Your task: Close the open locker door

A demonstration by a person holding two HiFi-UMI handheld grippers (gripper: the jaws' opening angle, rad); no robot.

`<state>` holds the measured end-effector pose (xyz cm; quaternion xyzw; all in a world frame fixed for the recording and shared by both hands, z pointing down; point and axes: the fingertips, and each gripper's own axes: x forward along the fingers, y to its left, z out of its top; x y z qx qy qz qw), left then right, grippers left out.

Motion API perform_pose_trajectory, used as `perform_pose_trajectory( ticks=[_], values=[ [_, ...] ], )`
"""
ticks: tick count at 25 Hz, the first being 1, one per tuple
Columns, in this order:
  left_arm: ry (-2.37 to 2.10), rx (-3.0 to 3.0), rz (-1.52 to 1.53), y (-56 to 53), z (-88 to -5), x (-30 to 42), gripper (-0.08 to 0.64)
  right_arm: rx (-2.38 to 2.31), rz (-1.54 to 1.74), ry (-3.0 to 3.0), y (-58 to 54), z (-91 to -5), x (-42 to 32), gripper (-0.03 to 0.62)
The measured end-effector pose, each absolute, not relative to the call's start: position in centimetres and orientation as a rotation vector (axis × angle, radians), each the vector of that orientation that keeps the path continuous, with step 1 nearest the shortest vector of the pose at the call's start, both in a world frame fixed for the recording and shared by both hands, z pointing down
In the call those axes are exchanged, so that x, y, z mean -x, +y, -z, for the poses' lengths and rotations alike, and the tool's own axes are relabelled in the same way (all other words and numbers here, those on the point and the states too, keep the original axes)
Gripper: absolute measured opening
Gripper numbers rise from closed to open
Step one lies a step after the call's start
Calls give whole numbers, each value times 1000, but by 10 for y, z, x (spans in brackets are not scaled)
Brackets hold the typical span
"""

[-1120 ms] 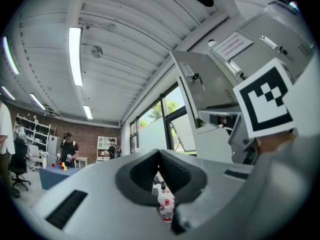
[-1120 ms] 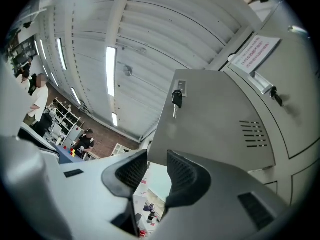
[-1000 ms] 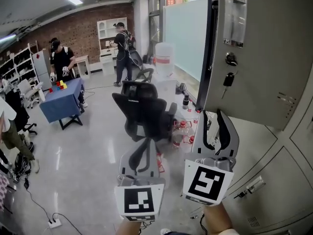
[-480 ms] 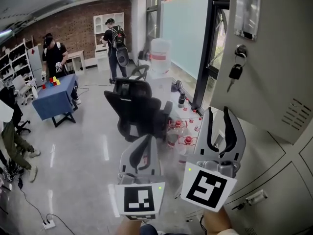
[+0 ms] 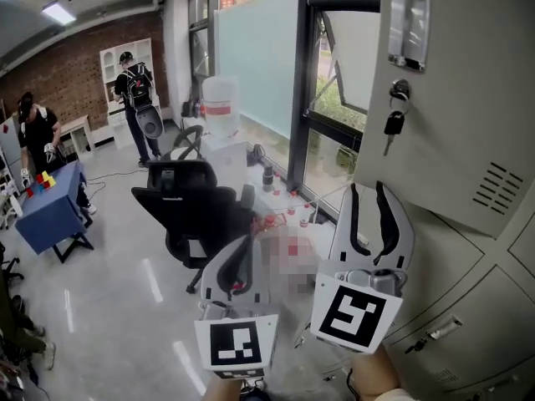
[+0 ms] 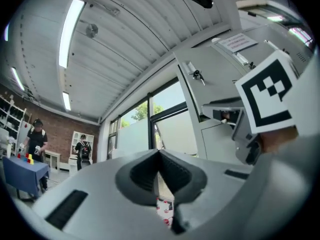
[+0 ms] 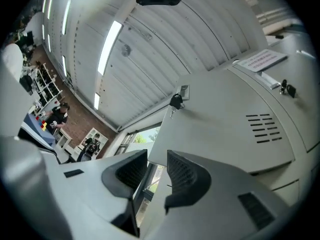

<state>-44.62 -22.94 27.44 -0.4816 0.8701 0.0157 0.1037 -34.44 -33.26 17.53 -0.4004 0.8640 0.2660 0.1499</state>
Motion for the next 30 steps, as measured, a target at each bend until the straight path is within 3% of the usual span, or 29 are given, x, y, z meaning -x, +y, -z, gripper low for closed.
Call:
perform_pose_trajectory(
  ticks=[30],
  values=[
    [2209, 2003, -78, -339, -282, 493, 2, 1731, -602, 2413, -436, -178, 337, 107]
  ],
)
